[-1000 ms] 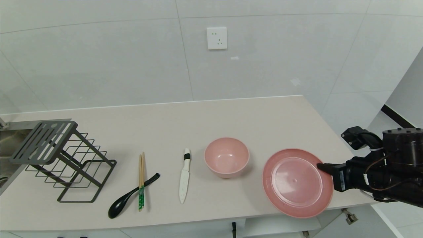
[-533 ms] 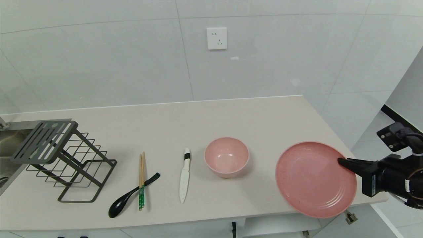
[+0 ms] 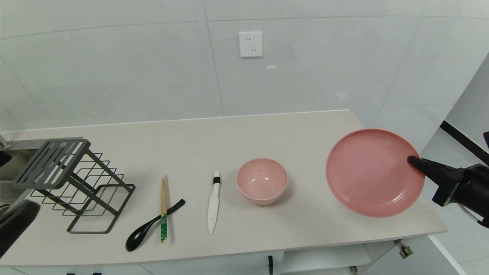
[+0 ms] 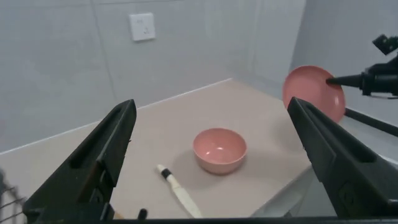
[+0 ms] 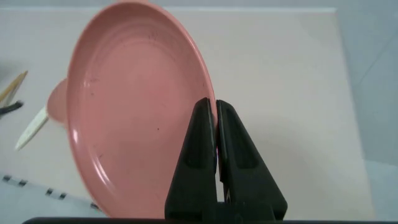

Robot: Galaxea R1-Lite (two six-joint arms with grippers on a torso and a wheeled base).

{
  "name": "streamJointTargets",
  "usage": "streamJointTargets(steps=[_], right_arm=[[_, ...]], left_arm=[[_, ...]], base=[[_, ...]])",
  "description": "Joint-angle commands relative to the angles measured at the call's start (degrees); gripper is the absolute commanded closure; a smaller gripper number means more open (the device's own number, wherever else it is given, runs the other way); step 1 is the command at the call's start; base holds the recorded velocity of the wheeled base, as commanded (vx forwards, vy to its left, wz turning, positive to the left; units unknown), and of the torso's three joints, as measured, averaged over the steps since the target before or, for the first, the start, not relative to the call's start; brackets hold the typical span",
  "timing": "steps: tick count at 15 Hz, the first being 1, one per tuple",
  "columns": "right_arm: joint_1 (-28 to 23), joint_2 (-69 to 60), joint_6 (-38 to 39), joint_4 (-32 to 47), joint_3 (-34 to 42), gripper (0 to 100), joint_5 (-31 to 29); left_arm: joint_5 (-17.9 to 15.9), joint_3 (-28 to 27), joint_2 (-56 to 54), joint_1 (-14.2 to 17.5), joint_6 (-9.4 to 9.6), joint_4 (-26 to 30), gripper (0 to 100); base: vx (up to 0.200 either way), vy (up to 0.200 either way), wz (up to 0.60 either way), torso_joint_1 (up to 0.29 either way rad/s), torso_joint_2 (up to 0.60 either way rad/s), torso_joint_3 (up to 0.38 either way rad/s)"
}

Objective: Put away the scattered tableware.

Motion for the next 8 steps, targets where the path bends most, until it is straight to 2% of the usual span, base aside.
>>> streamJointTargets(steps=[1,4,6,7,8], right_arm=[[-2.4,0.3,0.0,-1.7,0.7,100,0.0],[-2.4,0.4,-0.1,-2.2,3.2,100,0.0],[-2.5,2.1,0.0,-3.7,5.8,100,0.0],[-2.5,2.6,0.0,-4.6,6.8,100,0.1],[-2.6,2.7,0.0,-4.7,6.7,100,0.1]], left_arm=[[-0.6,-0.5,9.1,-3.1,-0.02,-0.9,0],[-1.4,-0.6,19.5,-7.8,-0.81,-1.7,0],[-1.6,-0.7,24.6,-10.0,-1.77,-5.3,0],[-2.1,-1.2,27.2,-12.2,-1.86,-6.1,0],[-2.0,-2.1,29.1,-12.8,-1.86,-6.0,0]], base=[[0.0,0.0,0.0,0.0,0.0,0.0],[0.0,0.0,0.0,0.0,0.0,0.0],[0.0,0.0,0.0,0.0,0.0,0.0],[0.0,0.0,0.0,0.0,0.0,0.0],[0.0,0.0,0.0,0.0,0.0,0.0]])
